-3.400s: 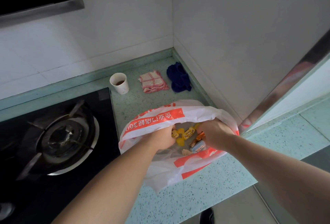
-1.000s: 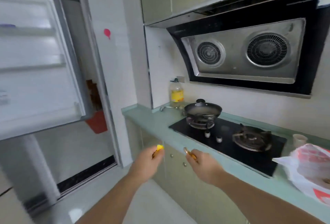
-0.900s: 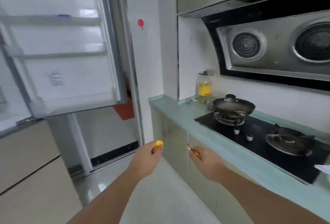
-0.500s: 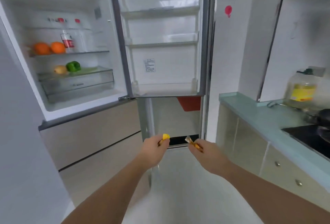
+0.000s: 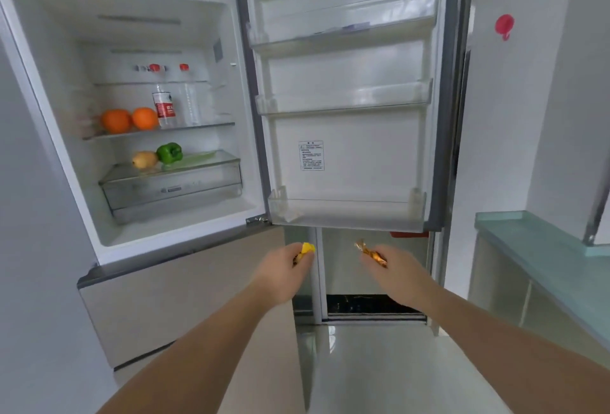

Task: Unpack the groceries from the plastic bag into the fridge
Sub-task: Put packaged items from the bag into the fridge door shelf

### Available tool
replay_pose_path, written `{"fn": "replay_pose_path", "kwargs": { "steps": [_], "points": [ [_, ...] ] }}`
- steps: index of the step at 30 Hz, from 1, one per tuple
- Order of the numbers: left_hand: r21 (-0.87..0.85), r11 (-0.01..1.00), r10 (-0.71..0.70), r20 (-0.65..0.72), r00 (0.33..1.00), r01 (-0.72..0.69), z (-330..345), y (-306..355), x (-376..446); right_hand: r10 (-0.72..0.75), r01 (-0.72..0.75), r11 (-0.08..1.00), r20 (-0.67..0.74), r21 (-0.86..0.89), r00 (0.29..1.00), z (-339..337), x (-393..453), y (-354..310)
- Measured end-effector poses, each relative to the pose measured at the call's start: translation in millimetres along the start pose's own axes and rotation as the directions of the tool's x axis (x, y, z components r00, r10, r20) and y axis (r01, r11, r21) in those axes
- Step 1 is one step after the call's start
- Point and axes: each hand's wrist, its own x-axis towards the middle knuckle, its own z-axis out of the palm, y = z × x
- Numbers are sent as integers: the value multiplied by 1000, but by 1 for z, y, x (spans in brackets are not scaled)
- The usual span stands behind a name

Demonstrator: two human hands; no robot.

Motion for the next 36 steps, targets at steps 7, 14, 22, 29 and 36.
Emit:
{"fn": "replay_pose_path", "kwargs": {
  "steps": [7, 14, 22, 29, 36],
  "points": [
    [11, 1000, 28, -43, 999, -28, -20, -28, 93, -65, 61, 995, -41, -81, 997, -10, 106, -1],
    [-101, 990, 92, -25, 995, -94, -44, -63, 215, -59, 54, 997, -100, -49, 993, -4, 210, -11],
    [242, 951, 58, 476, 877, -194, -29, -102, 310, 50, -58, 993, -78, -106, 996, 20, 304, -13],
    [292, 929, -42, 693, 720, -227, -19, -108, 340, 106, -93, 987, 90, -133, 990, 38, 340, 0],
    [277, 949, -114, 751, 651, -152, -18, -111, 345, 50, 62, 926, 285, -372, 957, 47, 354, 1]
  ]
}}
